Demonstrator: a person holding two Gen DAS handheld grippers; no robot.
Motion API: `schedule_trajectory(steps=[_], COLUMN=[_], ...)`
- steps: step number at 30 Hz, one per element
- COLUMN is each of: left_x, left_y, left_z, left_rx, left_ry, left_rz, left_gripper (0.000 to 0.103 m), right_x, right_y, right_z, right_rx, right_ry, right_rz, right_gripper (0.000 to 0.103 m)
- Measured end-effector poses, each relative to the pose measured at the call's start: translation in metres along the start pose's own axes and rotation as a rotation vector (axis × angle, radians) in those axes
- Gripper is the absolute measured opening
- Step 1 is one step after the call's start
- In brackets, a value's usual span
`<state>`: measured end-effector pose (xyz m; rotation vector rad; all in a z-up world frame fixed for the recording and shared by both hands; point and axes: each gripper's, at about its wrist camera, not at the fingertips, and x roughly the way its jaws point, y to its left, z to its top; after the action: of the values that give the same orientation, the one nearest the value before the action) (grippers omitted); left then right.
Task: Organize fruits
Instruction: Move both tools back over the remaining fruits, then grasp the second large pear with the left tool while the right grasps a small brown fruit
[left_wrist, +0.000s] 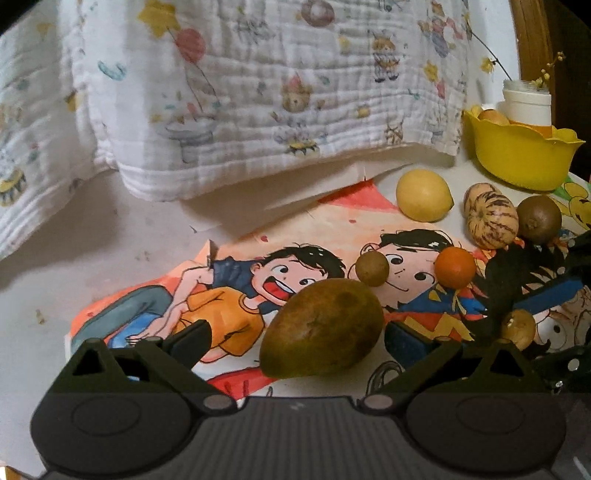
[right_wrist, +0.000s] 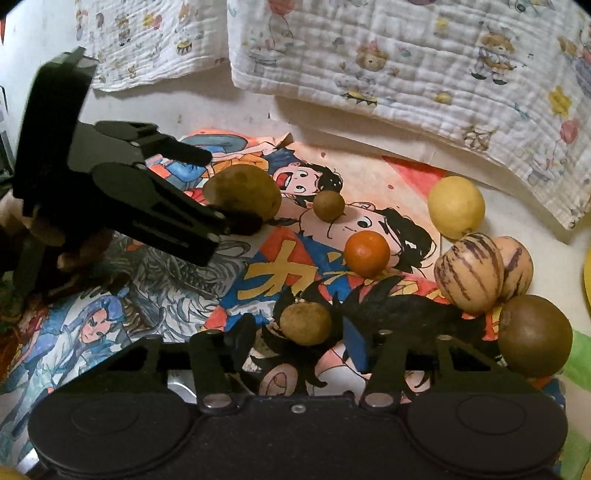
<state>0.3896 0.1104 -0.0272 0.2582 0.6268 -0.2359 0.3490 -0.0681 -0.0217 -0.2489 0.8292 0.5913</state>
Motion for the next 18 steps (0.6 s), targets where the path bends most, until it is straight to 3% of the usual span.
schedule_trajectory(steps=[6,10,18], left_x=[0.0091,0.0094,0.0092], left_y=[0.0008,-0.0011,-0.0057], left_z=[0.0030,0.0026,0.0041], left_rx=[-0.013,-0.021,0.007], left_ry=[0.025,0.025,0.032], left_rz=[-0.028,-0.061,-0.047], left_gripper=[0.090,0.073,0.070], right_x=[-0.0012,-0.0015,-0.0012], right_y=[0.0023,0.0016,0.0036], right_z=[-0.0015,-0.0013,-0.0006], right_rx=[-0.006,-0.005,-0.025], right_ry=[-0.020,-0.023,-0.017], right_rz=[0.000,-0.005,-0.007], right_gripper=[0.040,0.034,0.034])
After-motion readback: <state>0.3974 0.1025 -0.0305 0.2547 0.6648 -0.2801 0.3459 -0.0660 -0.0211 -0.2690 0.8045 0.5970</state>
